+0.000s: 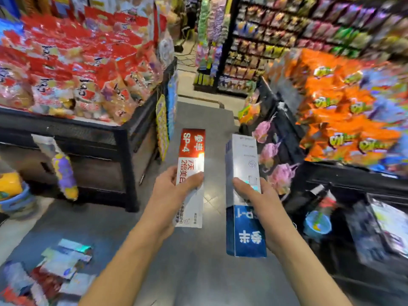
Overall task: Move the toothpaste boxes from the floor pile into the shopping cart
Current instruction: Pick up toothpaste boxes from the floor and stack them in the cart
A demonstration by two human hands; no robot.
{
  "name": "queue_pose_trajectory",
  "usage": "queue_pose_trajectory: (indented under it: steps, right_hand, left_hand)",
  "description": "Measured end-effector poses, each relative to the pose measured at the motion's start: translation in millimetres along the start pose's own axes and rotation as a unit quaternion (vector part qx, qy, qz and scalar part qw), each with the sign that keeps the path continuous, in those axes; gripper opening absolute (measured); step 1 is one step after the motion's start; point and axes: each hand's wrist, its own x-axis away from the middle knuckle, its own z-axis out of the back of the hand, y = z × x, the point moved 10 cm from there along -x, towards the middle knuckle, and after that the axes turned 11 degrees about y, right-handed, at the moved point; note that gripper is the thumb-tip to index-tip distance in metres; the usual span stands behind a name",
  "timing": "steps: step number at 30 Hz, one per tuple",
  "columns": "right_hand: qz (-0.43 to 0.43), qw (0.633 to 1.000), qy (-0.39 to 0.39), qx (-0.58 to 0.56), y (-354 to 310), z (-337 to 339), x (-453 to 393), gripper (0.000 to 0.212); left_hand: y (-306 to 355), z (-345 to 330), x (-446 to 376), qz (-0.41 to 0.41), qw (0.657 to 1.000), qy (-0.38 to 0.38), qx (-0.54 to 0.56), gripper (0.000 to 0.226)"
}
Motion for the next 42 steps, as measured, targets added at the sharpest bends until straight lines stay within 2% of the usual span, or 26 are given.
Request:
queue_pose_trajectory:
  steps: [5, 7, 9, 13, 17, 21, 24, 30, 33, 37, 42]
  right_hand:
    - [0.020, 0.992, 0.121, -0.040, -3, 135, 15, 0.032]
    - [0.018, 0.984, 0.167, -0.051, 1, 194, 19, 0.037]
    - [0.015, 0.975, 0.213, -0.061, 6, 258, 24, 0.042]
    - [0.019, 0.954, 0.286, -0.087, 11, 389, 39, 0.040]
    - [0.036, 0.930, 0.351, -0.100, 12, 507, 67, 0.033]
    - [0.031, 0.905, 0.413, -0.099, 21, 603, 88, 0.051]
    - [0.027, 0.893, 0.431, -0.131, 30, 658, 88, 0.053]
    - [0.023, 0.875, 0.466, -0.129, 38, 756, 54, 0.050]
    - [0.008, 0.864, 0.493, -0.099, 34, 808, 25, 0.057]
    - [-0.021, 0.842, 0.533, -0.081, 28, 879, -18, 0.070]
    - [-0.046, 0.838, 0.539, -0.063, 20, 959, -70, 0.065]
  left_hand:
    - [-15, -133, 37, -0.002, 0.993, -0.110, -0.027, 0.036]
    - [-27, -190, 55, -0.005, 0.986, -0.157, -0.055, 0.044]
    - [-42, -250, 74, -0.006, 0.977, -0.198, -0.076, 0.041]
    - [-78, -378, 123, 0.005, 0.954, -0.284, -0.094, 0.042]
    - [-115, -491, 174, 0.025, 0.939, -0.330, -0.093, 0.040]
    - [-145, -594, 220, 0.034, 0.916, -0.387, -0.098, 0.049]
    - [-164, -657, 239, 0.046, 0.903, -0.413, -0.107, 0.068]
    - [-203, -772, 246, 0.060, 0.884, -0.445, -0.127, 0.077]
    - [-224, -834, 235, 0.069, 0.882, -0.447, -0.132, 0.072]
    - [-246, -919, 215, 0.067, 0.880, -0.450, -0.138, 0.054]
    - [-266, -1018, 199, 0.056, 0.867, -0.471, -0.157, 0.041]
